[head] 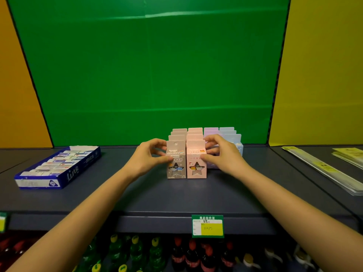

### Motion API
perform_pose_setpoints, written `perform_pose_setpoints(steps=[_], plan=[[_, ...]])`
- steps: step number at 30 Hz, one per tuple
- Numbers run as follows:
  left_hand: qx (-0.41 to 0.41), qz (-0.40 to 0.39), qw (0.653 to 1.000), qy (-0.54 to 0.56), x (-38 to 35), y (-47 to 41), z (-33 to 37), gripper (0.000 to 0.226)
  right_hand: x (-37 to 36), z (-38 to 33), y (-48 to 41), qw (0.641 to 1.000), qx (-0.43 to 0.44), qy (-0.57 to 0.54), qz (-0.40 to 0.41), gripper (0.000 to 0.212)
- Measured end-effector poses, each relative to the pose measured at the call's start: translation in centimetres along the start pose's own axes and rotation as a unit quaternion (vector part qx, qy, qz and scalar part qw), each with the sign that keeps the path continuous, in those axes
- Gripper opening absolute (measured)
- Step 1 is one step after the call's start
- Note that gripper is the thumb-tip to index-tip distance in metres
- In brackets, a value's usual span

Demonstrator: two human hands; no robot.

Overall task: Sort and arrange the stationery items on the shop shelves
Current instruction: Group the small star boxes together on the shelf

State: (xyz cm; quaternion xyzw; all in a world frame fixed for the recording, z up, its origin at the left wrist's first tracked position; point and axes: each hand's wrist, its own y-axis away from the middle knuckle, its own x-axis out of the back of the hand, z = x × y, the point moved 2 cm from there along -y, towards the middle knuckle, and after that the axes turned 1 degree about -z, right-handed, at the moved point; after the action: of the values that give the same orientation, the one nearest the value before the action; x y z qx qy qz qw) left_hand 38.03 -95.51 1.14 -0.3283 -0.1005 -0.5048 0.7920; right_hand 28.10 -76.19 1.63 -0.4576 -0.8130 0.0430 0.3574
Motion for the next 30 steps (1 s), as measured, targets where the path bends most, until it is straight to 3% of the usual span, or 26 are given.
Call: perform_pose_setpoints(steps=[11, 17, 23, 30], plan=[[0.001, 0.03, 1.0, 0.003, -0.2, 0.3, 0.2, 0.035, -1.1, -0.1, 0.0, 0.999, -0.024, 0.001, 0.036, 0.053], [0.002, 0.028, 0.999, -0.042, 0.5, 0.8, 0.8, 0.057, 1.0, -0.9, 1.7, 0.995, 0.004, 0.076, 0.07, 0.047], [-0.182, 0.111, 0.963, -0.168, -0.4, 2.9, 5.5, 0.045, 8.4, -0.3, 6.1, 0.973, 0.028, 0.206, 0.096, 0.032], [-0.259, 0.04, 0.927, -0.268, -9.8, 2.7, 12.3, 0.039, 19.8, 3.8, 14.1, 0.949, -0.04, 0.263, 0.168, 0.02]])
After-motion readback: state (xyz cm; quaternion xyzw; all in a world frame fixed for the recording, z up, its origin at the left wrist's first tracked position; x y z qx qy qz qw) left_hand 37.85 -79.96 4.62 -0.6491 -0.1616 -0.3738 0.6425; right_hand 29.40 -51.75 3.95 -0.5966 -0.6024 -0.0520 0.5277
